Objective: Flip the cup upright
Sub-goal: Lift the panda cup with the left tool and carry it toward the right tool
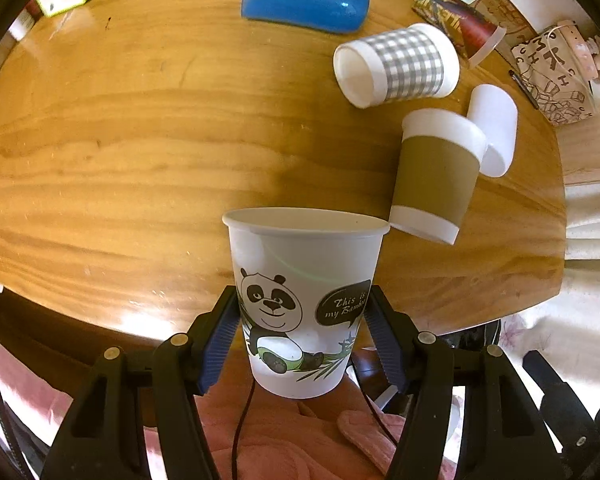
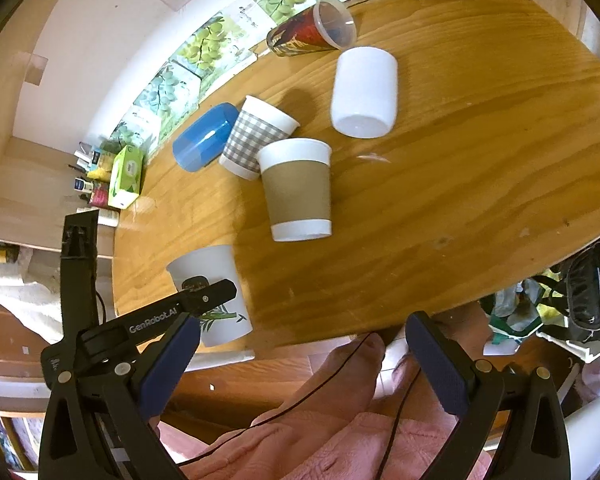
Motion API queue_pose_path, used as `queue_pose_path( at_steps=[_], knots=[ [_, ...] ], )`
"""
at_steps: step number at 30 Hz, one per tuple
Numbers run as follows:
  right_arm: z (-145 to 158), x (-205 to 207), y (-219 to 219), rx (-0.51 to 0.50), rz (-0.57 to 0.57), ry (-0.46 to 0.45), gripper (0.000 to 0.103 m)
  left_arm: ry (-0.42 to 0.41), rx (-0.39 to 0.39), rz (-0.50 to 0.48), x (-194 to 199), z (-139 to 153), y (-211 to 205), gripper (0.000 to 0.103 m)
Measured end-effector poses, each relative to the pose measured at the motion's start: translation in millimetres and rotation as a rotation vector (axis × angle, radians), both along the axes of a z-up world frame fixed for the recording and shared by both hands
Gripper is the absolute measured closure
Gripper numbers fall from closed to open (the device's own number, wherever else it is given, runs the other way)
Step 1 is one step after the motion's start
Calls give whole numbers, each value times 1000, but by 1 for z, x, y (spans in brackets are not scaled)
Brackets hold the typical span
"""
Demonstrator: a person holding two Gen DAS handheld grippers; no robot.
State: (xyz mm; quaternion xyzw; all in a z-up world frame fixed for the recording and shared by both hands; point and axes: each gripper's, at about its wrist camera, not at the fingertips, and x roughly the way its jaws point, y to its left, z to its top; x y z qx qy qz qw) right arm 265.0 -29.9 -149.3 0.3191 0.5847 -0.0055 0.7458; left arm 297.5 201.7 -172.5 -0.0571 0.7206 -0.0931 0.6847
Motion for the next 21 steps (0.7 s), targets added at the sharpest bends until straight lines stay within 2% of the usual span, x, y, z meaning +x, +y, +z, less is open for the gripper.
queue_pose_path(
  at_steps=[8,21],
  knots=[
    [1,-12,-16,-6,22,-1,0,7,6,42,-7,-9,-13,36],
    [-1,-15,-18,24,54,3,0,8,-9,30,-17,-11,-18,35]
  ],
)
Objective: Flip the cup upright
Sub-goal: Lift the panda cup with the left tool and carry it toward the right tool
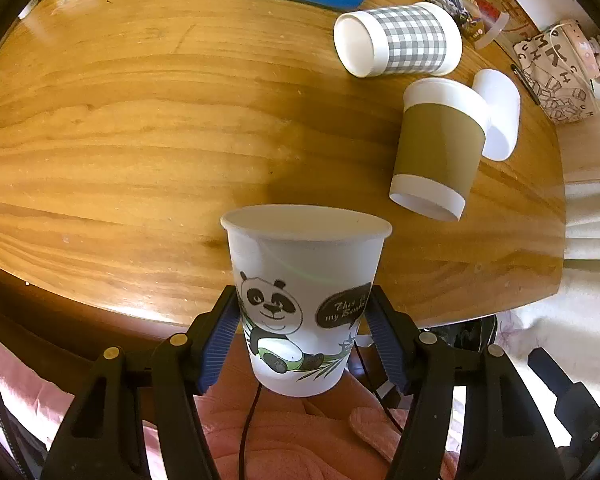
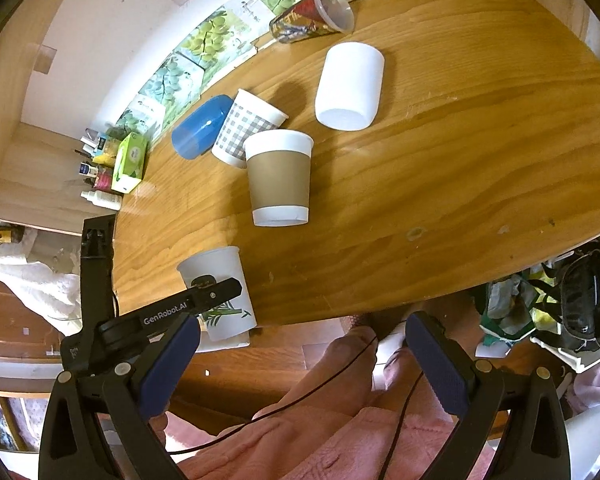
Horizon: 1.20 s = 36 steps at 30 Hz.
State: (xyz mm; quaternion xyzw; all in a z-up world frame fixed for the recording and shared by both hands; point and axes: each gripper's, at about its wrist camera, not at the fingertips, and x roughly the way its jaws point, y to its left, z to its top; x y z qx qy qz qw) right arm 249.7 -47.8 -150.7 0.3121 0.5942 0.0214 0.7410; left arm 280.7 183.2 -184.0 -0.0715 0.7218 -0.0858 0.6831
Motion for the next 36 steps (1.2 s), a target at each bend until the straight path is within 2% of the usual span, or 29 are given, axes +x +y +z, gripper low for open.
queue_pose_path(
  at_steps=[16,20,22,30,36],
  knots=[
    [-17,19,8,74,5,29,0,-8,-23,-67,1,-3,-7,35],
    [-21,28,13,97,17,31,0,-19,-38,-94,6,-1,-12,24],
    [-23,33,15,114,23,36,0,-24,-42,-104,8,0,-13,22],
    [-29,54,27,206,34,51,0,-35,-68,-146,11,2,-15,21],
    [-33,66,38,215,61,65,0,-39,-115,-167,7,9,-6,21]
  ],
)
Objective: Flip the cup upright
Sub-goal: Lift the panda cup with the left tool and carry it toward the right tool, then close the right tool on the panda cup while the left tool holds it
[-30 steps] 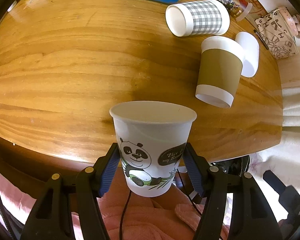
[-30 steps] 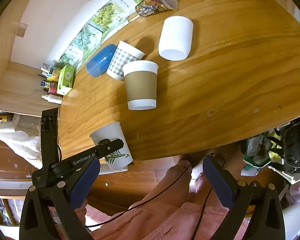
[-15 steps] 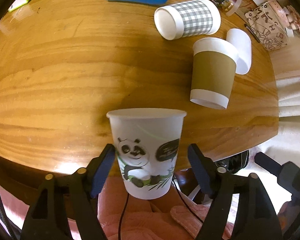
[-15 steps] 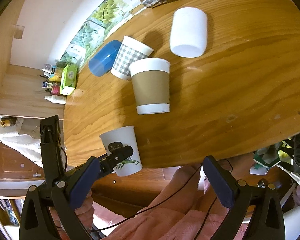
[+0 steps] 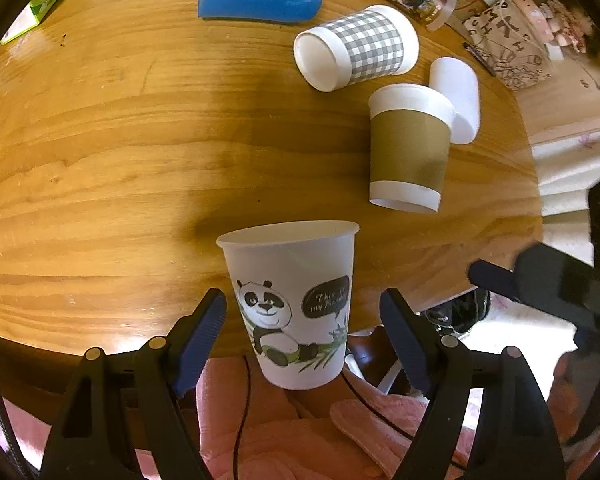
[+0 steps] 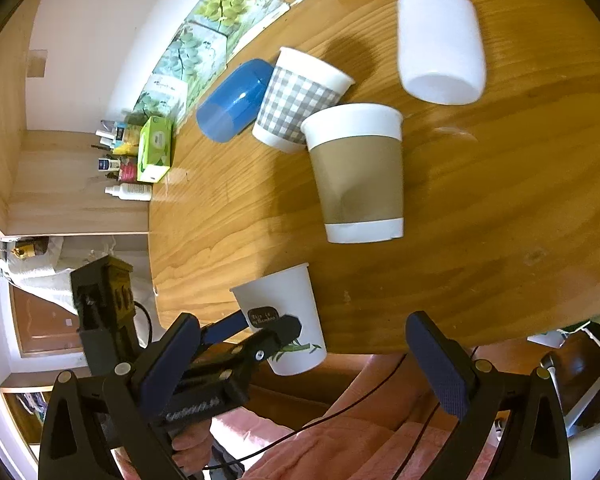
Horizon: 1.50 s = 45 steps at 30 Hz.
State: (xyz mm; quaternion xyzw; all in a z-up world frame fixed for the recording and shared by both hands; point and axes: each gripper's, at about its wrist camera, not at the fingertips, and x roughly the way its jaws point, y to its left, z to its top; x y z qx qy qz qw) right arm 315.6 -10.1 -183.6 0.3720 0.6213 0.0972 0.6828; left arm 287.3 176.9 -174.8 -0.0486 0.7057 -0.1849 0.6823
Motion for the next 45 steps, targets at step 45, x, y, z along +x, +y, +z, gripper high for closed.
queue_pose_path(
  at_steps=[45],
  knots=[
    [-45,37,99,-221,127,63,11,29,44,-153,13,0,95,21]
  ],
)
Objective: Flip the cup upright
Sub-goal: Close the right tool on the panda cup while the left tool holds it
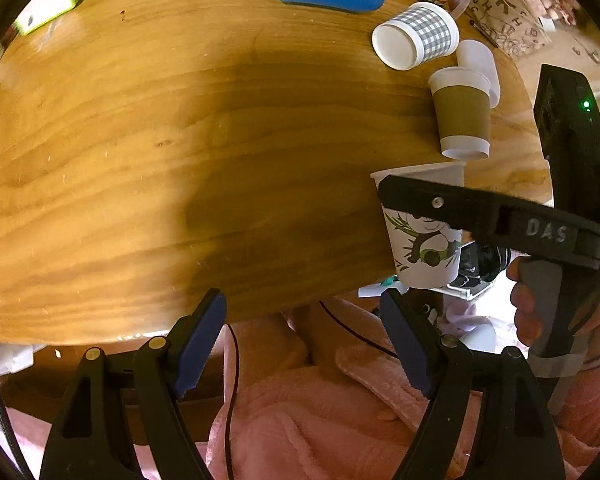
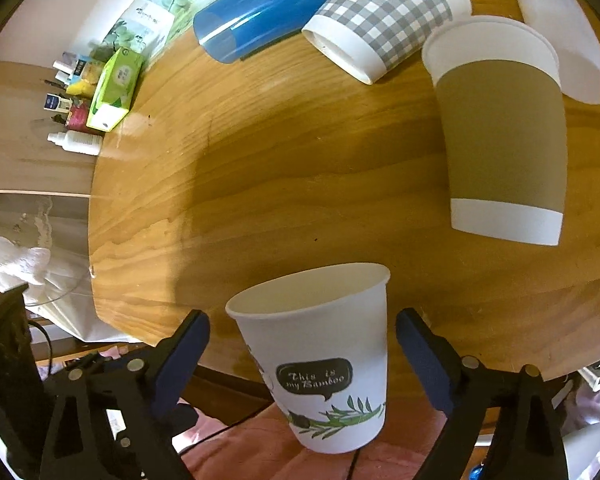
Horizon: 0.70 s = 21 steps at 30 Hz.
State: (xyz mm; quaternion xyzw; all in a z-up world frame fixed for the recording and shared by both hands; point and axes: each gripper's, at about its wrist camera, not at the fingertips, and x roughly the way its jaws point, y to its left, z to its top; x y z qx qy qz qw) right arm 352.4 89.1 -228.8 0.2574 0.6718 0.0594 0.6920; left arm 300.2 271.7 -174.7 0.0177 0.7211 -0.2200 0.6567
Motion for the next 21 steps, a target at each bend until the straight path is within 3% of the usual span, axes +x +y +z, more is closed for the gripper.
queue_pose_path(
  at_steps=[8,12,15,21],
  knots=[
    [0,-2,4,-20,-18,-50,26,-3,7,-68,14,-1,-4,21],
    [4,-4,2,-37,-43,-88,27,-7,5,-99,24,1,-11,21],
    [11,-6,0,-62,-62,-143,27,-12,4,-120,33,1,-15,21],
    [35,-15,-8,-122,-106,-337,28,-29,4,-167,49,3,-24,21]
  ],
)
